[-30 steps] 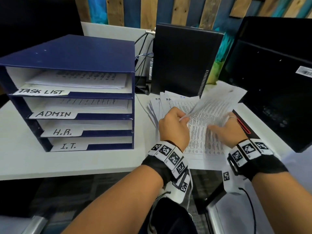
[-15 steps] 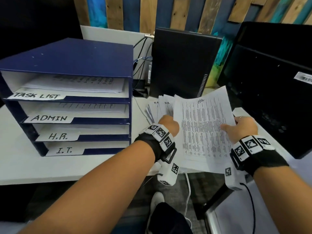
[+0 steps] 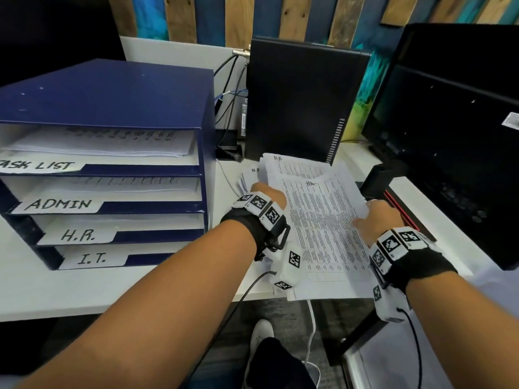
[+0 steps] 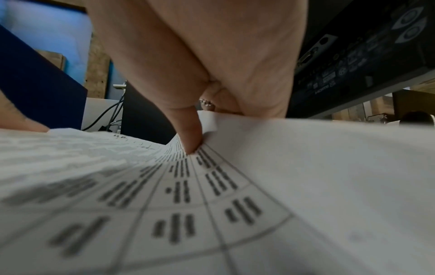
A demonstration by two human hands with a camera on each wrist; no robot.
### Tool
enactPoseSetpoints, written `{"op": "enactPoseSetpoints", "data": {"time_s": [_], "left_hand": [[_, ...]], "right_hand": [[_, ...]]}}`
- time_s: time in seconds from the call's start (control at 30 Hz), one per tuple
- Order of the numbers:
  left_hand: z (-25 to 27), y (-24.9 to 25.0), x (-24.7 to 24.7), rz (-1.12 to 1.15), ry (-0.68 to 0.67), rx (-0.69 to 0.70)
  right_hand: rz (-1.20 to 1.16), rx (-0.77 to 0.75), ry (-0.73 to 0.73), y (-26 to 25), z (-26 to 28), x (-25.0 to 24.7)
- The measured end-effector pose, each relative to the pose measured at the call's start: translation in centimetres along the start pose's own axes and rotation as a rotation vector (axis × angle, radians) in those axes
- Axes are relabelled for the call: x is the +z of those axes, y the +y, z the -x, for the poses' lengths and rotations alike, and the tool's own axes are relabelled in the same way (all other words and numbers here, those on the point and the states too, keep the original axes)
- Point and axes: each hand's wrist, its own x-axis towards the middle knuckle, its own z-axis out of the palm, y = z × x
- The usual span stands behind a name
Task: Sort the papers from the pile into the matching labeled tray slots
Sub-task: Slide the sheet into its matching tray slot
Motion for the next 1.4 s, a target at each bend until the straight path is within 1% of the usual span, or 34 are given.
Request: {"op": "enactPoseSetpoints", "data": {"time_s": [0.03, 0.07, 0.13, 0.17, 0.2, 0.23, 0.3, 0.37, 0.4, 0.47, 0.57, 0.63, 0.7, 0.73, 0.77, 0.87, 0.9, 0.93, 0.97, 1.1, 1.2, 1.27, 1.37, 1.4], "left_hand": [[0.4, -0.3, -0.3, -0.098, 0.034, -0.01], [1.1, -0.2, -0.4, -0.194, 0.056, 0.098], [0.5, -0.3, -1.0, 0.073, 0.098, 0.024], [1.3, -0.7, -1.2, 0.052, 0.142, 0.045], [1.2, -1.3, -1.3, -0.01, 0.146, 0.019], [0.8, -1.9, -1.3, 0.008, 0.142, 0.01], [1.1, -3.0, -1.4, 0.018, 0.179, 0.037], [1.4, -3.5, -1.5, 0.032, 0.241, 0.041], [1.4, -3.8, -1.6, 0.012, 0.252, 0.036], [1.9, -3.8, -1.8, -0.028, 0.213, 0.017], [2.4, -3.7, -2.4, -0.097, 0.158, 0.037], [2.3, -3.5, -2.9, -0.154, 0.17, 0.027], [2.7, -3.5, -3.3, -0.239, 0.2, -0.015], [2.9, -3.4, -3.5, -0.24, 0.208, -0.017], [3.2, -3.4, -3.6, -0.183, 0.214, -0.012], [4.3, -3.2, -3.4, -0.17, 0.21, 0.008], [4.1, -3.4, -3.2, -0.094, 0.249, -0.002], [4.3, -3.3, -3.0, -0.01, 0.257, -0.013], [4.5, -3.3, -2.7, 0.036, 0.263, 0.018], [5.6, -3.9, -2.1, 0.088, 0.208, 0.126], [7.5, -3.7, -2.7, 0.234, 0.2, 0.224], [8.8, -3.6, -3.4, 0.301, 0.178, 0.264], [10.9, -3.4, -4.7, 0.363, 0.145, 0.349], [11.5, -3.3, -5.1, 0.386, 0.136, 0.377]], "right_hand": [[-0.009, -0.006, 0.001, 0.0, 0.0, -0.2], [-0.019, -0.008, 0.003, 0.0, 0.0, -0.5], [-0.024, 0.004, 0.001, 0.1, 0.1, -1.1], [-0.018, 0.013, -0.001, 0.2, 0.2, -1.3], [-0.01, 0.02, -0.004, 0.2, 0.2, -1.5], [-0.002, 0.033, -0.005, 0.3, 0.2, -1.6], [0.017, 0.061, 0.015, 0.3, 0.1, -1.9], [0.032, 0.087, 0.053, 0.4, 0.1, -2.5], [0.03, 0.087, 0.074, 0.4, 0.0, -2.7], [0.008, 0.045, 0.106, 0.4, -0.2, -2.9], [-0.018, -0.055, 0.083, -0.1, 0.2, -2.6], [-0.023, -0.076, 0.049, -0.3, 0.3, -2.1], [-0.017, -0.061, 0.005, -0.4, 0.2, -1.7], [-0.017, -0.049, -0.013, -0.5, 0.3, -1.5], [-0.02, -0.041, -0.022, -0.6, 0.4, -1.4], [-0.064, -0.04, -0.042, -0.6, 0.8, -0.7], [-0.084, -0.05, -0.044, -0.7, 1.1, -0.5], [-0.1, -0.058, -0.049, -0.8, 1.2, -0.2], [-0.117, -0.071, -0.056, -0.8, 1.4, 0.0], [-0.181, -0.091, -0.081, -1.0, 2.6, -0.1], [-0.253, -0.119, -0.048, -0.7, 3.5, -1.2], [-0.364, -0.157, 0.002, -0.5, 4.0, -2.2], [-0.631, -0.208, 0.087, -0.6, 5.6, -4.1], [-0.71, -0.225, 0.092, -0.9, 6.4, -4.7]]}}
